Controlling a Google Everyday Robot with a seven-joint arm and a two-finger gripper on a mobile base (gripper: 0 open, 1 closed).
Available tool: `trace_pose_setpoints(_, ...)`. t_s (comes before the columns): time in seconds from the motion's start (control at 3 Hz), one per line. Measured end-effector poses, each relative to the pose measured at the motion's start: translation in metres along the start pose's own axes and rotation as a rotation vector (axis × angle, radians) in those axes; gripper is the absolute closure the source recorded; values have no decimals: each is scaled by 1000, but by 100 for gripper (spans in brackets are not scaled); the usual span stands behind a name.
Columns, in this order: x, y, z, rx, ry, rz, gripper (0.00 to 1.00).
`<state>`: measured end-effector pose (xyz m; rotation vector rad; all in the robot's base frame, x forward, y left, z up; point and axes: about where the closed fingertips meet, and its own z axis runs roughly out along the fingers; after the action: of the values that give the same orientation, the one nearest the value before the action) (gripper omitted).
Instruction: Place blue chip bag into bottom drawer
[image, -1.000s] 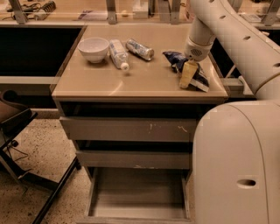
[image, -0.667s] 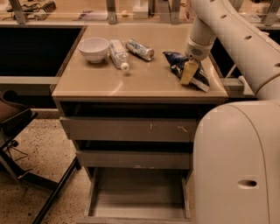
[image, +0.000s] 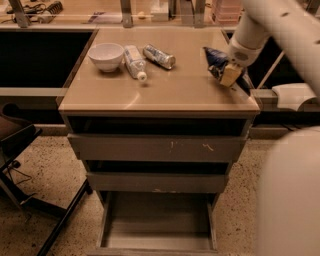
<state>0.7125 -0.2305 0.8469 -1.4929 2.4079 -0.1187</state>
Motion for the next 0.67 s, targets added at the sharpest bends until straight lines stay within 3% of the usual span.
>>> trace_pose_setpoints(0.33, 26, 26, -73, 104, -139, 106, 100)
trace_pose_setpoints(0.67, 55, 94, -145, 125, -215, 124, 100)
